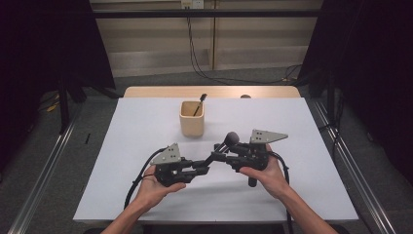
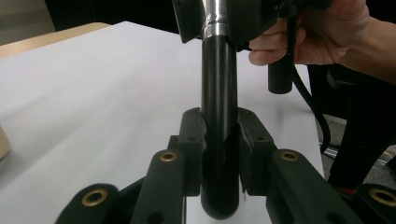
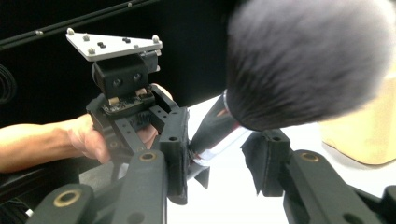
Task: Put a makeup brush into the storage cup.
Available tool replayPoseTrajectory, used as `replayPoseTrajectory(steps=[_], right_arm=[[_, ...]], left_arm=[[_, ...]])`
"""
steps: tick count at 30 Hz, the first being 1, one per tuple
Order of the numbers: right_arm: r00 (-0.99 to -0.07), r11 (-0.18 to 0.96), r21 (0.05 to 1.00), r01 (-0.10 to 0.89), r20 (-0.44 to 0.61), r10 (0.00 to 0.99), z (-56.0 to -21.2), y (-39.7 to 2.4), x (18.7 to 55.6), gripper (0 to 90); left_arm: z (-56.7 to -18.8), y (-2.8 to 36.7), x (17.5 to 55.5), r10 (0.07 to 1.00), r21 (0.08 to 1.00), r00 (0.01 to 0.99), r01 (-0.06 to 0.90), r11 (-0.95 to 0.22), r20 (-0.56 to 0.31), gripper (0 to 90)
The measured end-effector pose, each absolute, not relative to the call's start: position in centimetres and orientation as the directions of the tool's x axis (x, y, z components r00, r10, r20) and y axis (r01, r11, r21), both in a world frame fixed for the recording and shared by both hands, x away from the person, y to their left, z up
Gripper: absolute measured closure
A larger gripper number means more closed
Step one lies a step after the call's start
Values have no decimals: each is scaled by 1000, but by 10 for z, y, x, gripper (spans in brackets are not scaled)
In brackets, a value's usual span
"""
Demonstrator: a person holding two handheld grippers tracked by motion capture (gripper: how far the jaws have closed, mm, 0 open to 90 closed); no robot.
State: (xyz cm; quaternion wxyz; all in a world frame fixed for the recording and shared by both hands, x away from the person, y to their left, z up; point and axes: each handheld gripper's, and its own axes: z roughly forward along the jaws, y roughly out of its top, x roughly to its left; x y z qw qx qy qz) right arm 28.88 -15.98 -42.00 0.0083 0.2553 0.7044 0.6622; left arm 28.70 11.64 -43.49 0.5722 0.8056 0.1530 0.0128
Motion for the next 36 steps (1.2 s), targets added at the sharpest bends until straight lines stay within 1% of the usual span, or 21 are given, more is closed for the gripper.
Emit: replayPoseTrajectory(steps=[7,12,18,20,23,27,30,33,36], right_arm=[[-867,-24,930,368,352,353,-421,-160,290,678],[-866,-30,923,383,371,334,-422,-159,290,699],[-871,-38,924,381,372,320,-420,-158,289,713],[-873,-34,925,378,368,321,-420,-157,289,714],[-873,-35,926,376,367,320,-420,-156,289,715],[-872,-34,928,372,362,330,-419,-158,290,715],[-872,-35,930,366,356,337,-418,-161,290,716],[-872,-37,931,364,355,337,-416,-164,291,717],[-870,-36,929,369,359,338,-415,-167,292,717]], left_arm=[[-438,115,287,260,923,952,238,-303,-160,740],[-437,116,286,266,923,952,234,-305,-153,731],[-437,116,287,280,922,948,237,-305,-151,698],[-438,116,286,285,924,946,240,-298,-154,647],[-437,118,285,302,923,942,240,-301,-146,601],[-436,121,285,339,920,932,241,-309,-130,476],[-435,129,285,358,920,923,254,-300,-138,434],[-435,134,286,386,922,909,274,-275,-155,348],[-433,138,288,403,920,901,286,-266,-163,295]])
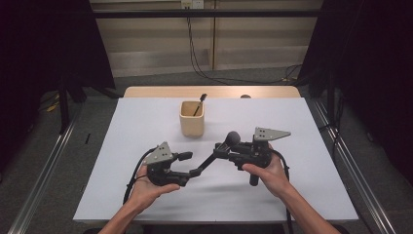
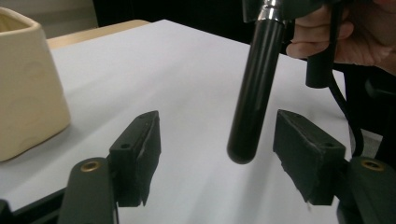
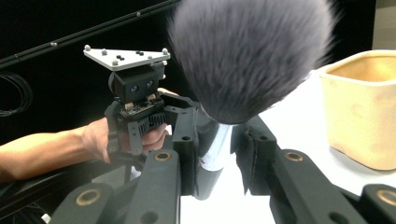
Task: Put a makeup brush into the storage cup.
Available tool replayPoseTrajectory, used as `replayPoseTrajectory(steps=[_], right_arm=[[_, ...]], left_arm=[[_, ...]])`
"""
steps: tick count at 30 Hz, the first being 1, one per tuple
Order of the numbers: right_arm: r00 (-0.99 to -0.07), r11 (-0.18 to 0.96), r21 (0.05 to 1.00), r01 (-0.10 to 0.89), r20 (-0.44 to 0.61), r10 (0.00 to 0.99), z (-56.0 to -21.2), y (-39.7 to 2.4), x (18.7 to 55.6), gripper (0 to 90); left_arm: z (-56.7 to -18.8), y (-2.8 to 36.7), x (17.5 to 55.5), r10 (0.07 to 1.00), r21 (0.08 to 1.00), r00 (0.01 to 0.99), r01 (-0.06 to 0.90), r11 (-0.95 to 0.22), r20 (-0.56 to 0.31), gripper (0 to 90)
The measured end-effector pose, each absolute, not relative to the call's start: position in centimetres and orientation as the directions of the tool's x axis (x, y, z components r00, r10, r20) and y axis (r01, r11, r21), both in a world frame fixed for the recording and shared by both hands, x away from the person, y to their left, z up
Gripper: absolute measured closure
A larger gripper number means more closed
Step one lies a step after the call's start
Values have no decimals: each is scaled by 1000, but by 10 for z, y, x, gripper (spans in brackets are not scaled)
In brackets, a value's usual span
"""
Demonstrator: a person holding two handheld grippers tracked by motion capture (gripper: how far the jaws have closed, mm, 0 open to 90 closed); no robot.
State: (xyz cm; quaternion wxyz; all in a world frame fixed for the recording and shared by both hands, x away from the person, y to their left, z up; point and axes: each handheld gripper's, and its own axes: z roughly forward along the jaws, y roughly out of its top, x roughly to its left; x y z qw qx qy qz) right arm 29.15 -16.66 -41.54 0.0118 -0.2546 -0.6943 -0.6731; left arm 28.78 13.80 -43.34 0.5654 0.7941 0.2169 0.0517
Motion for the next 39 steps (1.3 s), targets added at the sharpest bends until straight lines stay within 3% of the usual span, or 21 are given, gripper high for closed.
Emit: replayPoseTrajectory(steps=[3,13,23,39], right_arm=[[-869,-22,928,371,356,343,-415,-169,293,717],[-857,8,918,396,366,362,-414,-176,293,717],[-844,41,908,417,370,388,-410,-184,298,717],[-847,205,873,442,331,415,-394,-179,314,718]], left_arm=[[-433,139,289,418,920,894,290,-262,-163,206],[-434,140,290,434,923,891,271,-273,-134,48],[-431,141,290,427,919,891,287,-269,-154,23],[-431,138,290,430,915,892,282,-289,-139,24]])
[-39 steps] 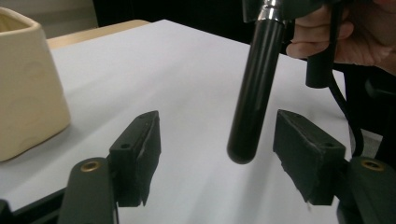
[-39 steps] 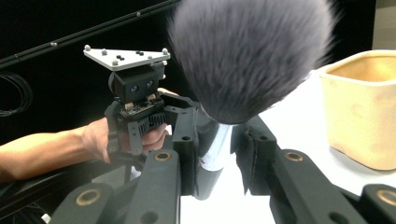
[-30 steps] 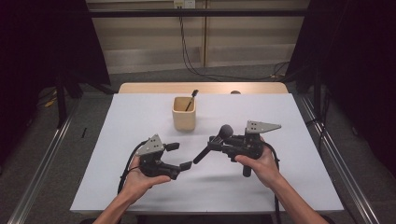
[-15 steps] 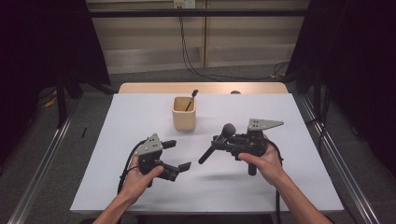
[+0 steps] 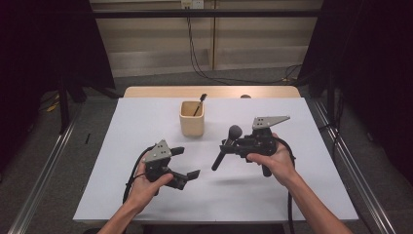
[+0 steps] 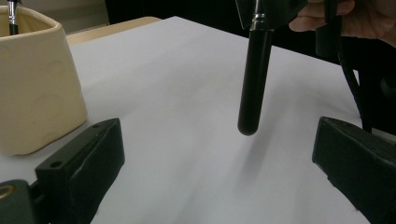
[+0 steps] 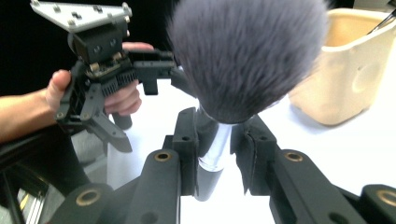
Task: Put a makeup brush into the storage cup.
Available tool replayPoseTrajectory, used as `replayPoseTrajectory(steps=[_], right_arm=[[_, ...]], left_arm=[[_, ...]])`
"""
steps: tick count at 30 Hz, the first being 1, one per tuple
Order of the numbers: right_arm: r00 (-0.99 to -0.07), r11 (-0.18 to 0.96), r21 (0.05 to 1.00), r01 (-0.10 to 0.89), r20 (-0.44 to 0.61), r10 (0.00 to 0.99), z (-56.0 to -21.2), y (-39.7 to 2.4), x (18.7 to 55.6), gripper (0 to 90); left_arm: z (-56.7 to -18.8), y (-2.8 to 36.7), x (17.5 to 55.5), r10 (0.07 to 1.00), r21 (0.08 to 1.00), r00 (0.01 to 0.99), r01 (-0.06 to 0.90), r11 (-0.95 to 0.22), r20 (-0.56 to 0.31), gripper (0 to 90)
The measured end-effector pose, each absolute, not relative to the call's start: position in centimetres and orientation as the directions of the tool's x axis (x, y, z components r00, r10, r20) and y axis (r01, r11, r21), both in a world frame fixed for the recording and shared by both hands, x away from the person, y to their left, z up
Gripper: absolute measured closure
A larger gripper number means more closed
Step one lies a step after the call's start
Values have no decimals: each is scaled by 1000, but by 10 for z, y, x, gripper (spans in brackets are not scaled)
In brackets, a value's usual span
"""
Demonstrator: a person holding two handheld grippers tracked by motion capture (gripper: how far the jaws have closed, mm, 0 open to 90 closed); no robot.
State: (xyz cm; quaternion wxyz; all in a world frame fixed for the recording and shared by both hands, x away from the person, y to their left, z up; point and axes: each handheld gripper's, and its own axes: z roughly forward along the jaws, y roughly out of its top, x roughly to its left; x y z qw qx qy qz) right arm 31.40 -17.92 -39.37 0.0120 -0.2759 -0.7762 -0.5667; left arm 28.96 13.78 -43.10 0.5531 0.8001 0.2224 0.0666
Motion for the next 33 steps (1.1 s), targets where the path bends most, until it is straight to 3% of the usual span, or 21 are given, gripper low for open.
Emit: replayPoseTrajectory(steps=[21,33], right_arm=[[-872,445,776,447,267,411,-379,-149,328,718],[-879,473,766,435,247,407,-373,-139,328,718]], left_arm=[[-434,124,292,406,914,904,271,-303,-133,30],[-431,99,297,358,907,922,269,-324,-145,69]])
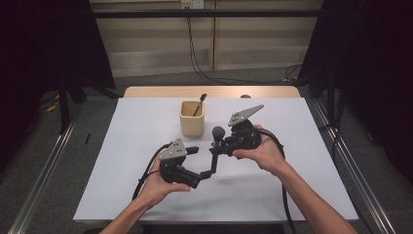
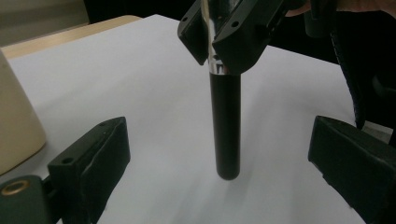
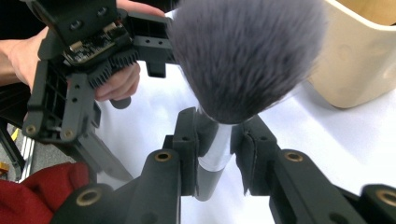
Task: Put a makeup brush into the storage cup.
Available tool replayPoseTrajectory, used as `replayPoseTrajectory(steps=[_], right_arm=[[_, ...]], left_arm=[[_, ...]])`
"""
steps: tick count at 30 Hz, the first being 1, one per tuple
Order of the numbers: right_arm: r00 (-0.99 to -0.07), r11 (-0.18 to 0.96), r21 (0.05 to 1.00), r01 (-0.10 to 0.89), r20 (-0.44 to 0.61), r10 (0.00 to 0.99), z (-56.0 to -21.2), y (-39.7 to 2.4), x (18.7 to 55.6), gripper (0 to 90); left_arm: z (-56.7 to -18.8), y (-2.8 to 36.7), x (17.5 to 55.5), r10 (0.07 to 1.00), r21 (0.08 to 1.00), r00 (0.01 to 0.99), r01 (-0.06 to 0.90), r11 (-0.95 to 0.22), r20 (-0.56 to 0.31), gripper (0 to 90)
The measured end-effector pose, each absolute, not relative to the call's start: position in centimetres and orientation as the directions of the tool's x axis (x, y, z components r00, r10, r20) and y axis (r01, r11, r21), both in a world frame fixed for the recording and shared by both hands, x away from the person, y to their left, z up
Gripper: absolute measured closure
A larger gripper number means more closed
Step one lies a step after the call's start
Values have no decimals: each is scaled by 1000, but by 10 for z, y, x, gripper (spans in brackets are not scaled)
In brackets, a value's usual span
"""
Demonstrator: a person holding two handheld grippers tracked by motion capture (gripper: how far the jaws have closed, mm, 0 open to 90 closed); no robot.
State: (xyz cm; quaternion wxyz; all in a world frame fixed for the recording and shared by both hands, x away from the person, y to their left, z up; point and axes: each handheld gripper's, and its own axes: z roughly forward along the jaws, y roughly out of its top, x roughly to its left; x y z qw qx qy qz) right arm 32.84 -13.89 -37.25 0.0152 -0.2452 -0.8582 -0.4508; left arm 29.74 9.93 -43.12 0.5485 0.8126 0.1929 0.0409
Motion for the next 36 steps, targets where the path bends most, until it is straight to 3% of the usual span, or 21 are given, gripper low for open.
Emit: replayPoseTrajectory(steps=[18,36], right_arm=[[-883,464,776,426,245,401,-371,-136,327,718],[-879,450,780,435,259,401,-374,-138,325,718]], left_arm=[[-429,78,304,358,905,916,299,-304,-183,464],[-429,81,305,353,917,918,288,-275,-183,739]])
